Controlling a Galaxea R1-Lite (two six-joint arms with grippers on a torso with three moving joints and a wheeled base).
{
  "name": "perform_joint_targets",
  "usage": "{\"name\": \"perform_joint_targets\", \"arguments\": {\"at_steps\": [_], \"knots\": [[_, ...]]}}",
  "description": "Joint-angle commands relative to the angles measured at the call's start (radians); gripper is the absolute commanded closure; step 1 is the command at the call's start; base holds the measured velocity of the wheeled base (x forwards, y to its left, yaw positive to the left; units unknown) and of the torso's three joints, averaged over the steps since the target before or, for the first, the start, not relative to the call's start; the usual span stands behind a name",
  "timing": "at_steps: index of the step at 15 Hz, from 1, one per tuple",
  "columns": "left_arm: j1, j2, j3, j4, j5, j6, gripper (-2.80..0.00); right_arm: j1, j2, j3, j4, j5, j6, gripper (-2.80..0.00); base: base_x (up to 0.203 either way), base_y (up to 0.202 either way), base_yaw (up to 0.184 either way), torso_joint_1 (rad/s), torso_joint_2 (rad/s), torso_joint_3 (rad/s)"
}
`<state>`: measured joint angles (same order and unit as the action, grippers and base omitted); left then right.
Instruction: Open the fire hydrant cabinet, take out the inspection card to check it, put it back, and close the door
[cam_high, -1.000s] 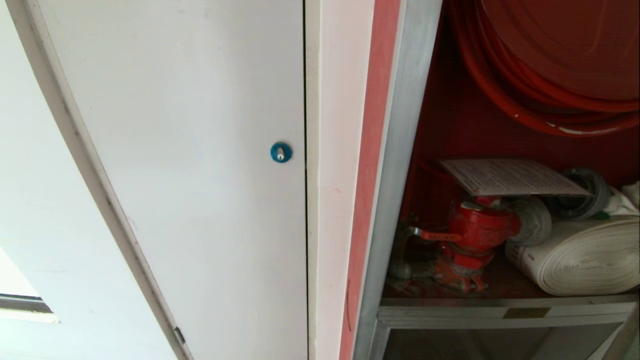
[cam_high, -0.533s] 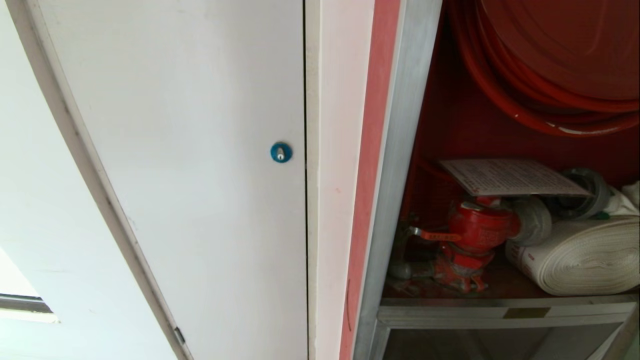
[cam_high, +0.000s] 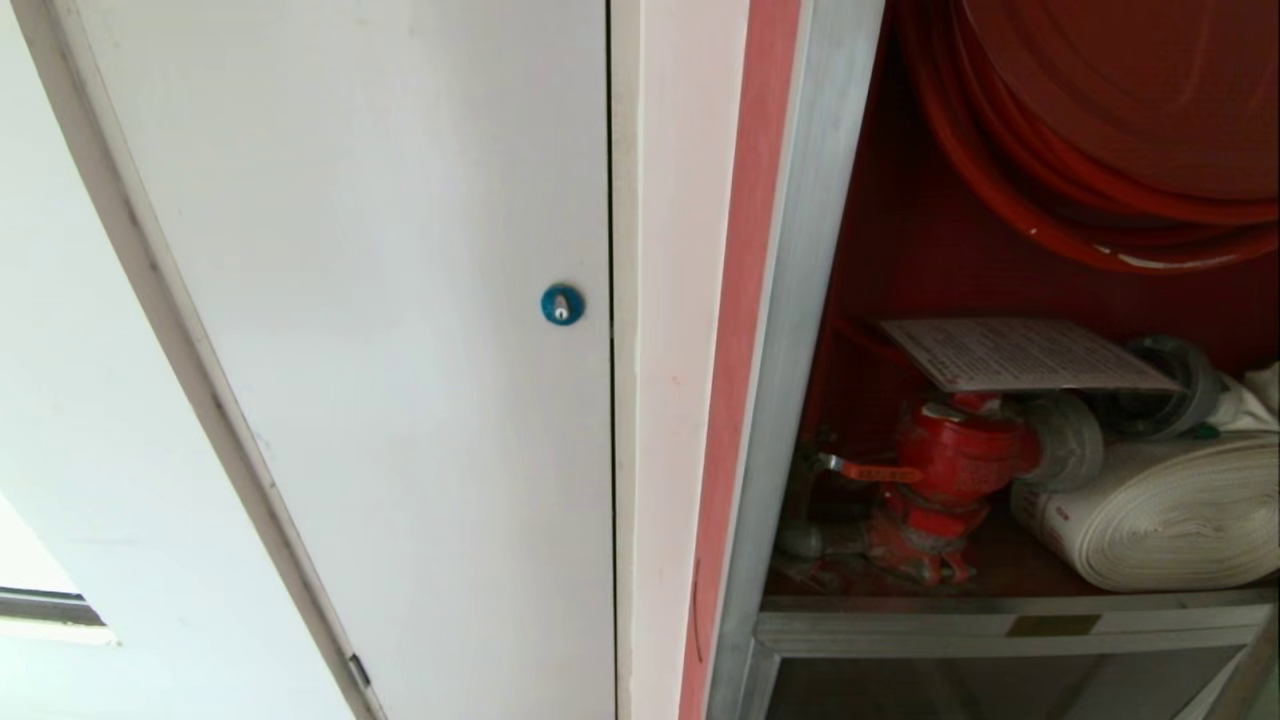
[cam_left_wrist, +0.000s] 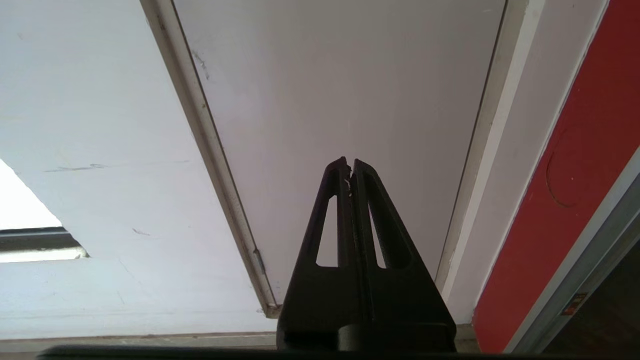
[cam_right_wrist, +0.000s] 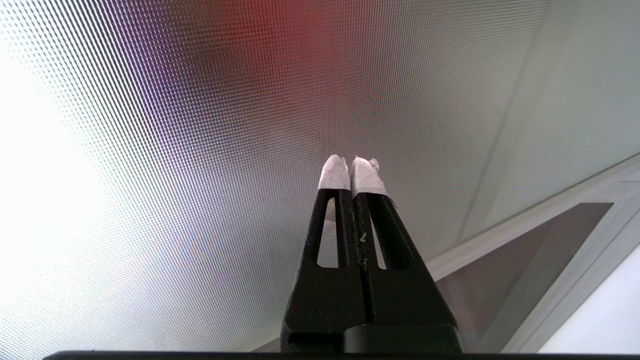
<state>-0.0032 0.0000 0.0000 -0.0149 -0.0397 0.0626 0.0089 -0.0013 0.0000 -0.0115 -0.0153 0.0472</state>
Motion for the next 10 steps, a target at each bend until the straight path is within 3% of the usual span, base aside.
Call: {"name": "perform_joint_targets", "arguments": {"at_steps": [1,10], "knots": [[0.000,0.002,0.011,0.000,0.000,0.000,0.00,0.000,0.001,0.003,-0.001,0.000,0.000,0.00,0.000,0.000,0.000,0.000,0.00,0.000],[0.000,0.002,0.012,0.000,0.000,0.000,0.00,0.000,0.001,0.003,-0.001,0.000,0.000,0.00,-0.189,0.000,0.002,0.003,0.00,0.001]]}}
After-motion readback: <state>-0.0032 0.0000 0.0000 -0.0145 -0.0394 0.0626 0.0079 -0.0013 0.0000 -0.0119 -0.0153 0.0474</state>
